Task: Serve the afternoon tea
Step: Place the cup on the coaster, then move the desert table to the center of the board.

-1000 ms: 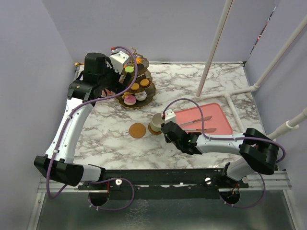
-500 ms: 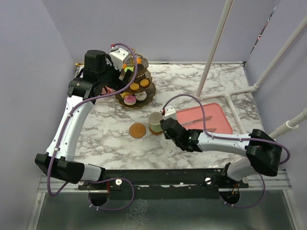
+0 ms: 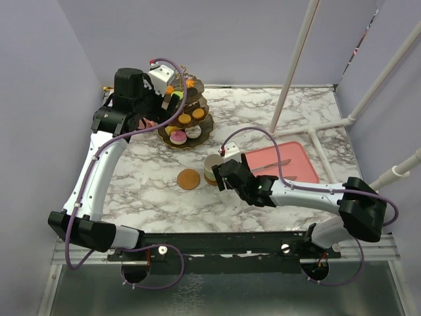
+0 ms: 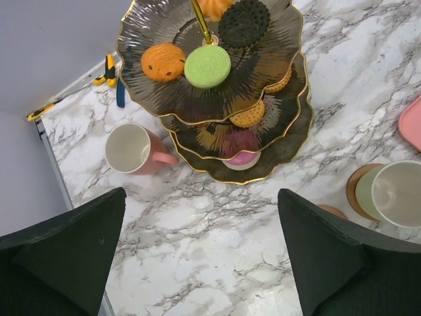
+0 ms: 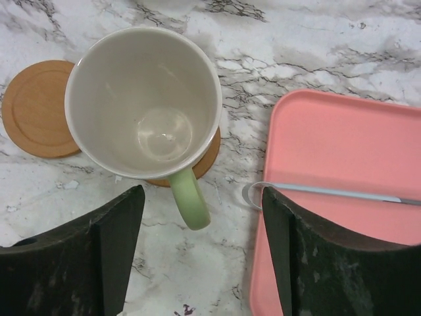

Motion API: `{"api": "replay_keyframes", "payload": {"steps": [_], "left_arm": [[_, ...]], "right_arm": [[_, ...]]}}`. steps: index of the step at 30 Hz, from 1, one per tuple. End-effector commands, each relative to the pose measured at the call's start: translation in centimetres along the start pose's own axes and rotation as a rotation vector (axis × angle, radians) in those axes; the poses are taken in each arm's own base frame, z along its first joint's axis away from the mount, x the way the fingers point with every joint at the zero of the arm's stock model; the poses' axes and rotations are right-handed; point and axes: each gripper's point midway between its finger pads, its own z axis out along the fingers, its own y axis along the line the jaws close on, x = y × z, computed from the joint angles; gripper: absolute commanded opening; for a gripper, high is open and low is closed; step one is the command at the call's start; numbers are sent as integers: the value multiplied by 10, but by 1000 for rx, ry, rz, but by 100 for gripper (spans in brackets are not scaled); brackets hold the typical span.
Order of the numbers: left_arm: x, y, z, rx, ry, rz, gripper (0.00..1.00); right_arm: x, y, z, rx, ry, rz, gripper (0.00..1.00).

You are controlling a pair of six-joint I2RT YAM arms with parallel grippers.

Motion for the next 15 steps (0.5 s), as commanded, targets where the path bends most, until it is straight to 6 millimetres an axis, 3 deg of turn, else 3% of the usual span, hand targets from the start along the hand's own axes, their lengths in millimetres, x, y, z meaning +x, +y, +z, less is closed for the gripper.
{"api": "replay_keyframes", "payload": {"steps": [1,6,10,15], "left_arm": [[-23,20,-3,-72,-53,-36,99],[-52,39,8,-73,-111,-117,99],[-73,33,29,10,-147,-178,99],[-87,26,59,98,-165,-213,96]], "right_arm": [[-22,-9,-16,21,-52,15,79],[-61,-15,-41,-2,-136,60,84],[-90,-21,-60,-13,-202,96,85],[-107,-27,-74,-11,-244,114,84]]}}
